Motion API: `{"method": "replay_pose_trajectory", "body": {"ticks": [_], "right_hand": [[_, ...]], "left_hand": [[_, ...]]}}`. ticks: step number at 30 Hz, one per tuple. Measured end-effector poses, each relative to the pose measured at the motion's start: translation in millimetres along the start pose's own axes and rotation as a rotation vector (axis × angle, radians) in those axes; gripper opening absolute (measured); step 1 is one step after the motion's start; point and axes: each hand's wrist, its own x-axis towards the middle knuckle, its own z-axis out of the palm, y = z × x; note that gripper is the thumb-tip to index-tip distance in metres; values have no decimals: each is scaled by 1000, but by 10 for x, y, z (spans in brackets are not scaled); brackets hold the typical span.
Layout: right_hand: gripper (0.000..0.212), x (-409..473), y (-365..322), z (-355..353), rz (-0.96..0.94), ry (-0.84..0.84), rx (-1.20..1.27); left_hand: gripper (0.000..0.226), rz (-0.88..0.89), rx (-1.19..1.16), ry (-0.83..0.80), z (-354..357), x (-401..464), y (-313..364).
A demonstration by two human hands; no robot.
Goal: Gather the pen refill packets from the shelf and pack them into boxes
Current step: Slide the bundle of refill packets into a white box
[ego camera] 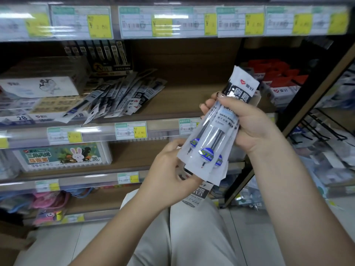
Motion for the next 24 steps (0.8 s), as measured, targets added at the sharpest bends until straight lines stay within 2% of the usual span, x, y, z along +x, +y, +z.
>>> {"method": "replay_pose_trajectory", "body": {"ticks": [3, 6, 10, 13, 19, 24], "right_hand": [[13, 7, -57, -31, -99, -10, -122], [3, -5, -123, -30, -231, -161, -261], [10, -48, -204, 62, -327, -368, -393], [11, -97, -281, 98, -344, -482, -496], [11, -158, -300, 108, -339, -445, -567], [13, -191, -269, 219, -342, -378, -632]], "left_hand": [[22, 9, 36, -9, -15, 9, 32], [20, 13, 111, -22, -26, 33, 28], [17, 13, 149, -57, -27, 55, -4], [25, -11, 144, -60, -26, 52, -17], [44, -42, 155, -46, -75, 60, -51], [21, -55, 162, -73, -27, 79, 18]]}}
